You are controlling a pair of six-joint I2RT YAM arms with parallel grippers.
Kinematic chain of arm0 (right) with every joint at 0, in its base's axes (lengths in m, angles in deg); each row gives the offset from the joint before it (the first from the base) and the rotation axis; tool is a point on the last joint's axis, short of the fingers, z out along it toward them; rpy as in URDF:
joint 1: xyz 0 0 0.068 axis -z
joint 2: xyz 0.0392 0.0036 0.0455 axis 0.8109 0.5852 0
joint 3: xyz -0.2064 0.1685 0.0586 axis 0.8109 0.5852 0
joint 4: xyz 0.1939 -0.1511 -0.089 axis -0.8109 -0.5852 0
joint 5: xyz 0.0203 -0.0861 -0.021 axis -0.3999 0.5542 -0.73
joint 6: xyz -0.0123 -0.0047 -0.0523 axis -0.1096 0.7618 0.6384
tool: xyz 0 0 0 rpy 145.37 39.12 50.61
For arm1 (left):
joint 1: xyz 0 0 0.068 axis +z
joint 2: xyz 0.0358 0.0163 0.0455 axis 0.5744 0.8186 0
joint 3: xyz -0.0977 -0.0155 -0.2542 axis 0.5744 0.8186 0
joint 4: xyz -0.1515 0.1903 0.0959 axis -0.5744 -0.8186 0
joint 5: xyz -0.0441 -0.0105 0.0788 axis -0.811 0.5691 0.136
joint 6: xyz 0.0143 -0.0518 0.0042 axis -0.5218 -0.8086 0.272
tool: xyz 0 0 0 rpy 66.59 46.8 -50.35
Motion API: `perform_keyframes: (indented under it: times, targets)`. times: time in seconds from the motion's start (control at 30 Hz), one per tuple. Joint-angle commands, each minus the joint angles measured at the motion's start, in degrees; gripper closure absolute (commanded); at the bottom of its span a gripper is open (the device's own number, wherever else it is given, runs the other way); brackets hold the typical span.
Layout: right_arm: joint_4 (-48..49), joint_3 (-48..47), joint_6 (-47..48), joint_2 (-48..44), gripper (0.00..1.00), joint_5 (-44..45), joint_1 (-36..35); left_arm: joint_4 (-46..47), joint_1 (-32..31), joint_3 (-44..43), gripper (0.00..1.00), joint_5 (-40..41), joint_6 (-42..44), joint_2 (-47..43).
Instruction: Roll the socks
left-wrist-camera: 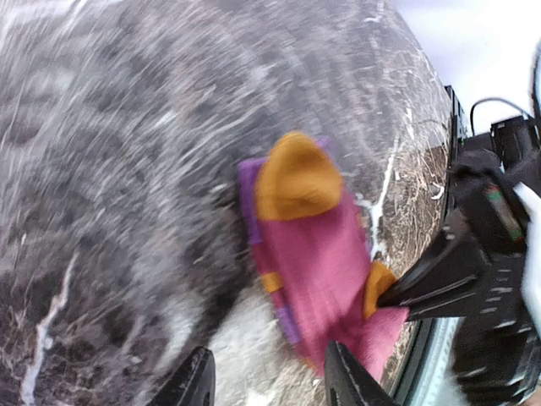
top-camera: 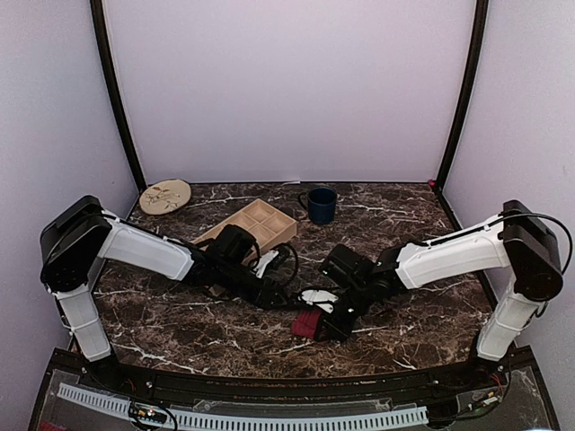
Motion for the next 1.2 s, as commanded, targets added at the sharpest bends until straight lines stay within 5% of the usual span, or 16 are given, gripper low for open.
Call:
perform_keyframes:
  times: [0.0,0.5,1.17]
  targets:
    - [-3.14,-3.71,0.8,3.25,1.0,-9.48,2.59,5.46,-5.42,2.92,0.54,9.24,9.05,-5.38]
    - [-8.21,-7.7,1.96,7.8,1.0,-18.6,7.06,17.23,-9.71,14.62,0.63,18.88,16.37,-14.36]
    - [-12.02,-9.64,2.49,11.43,1.0,-24.89,9.06,11.69,-21.24,12.13,0.61,23.87,40.06,-12.61]
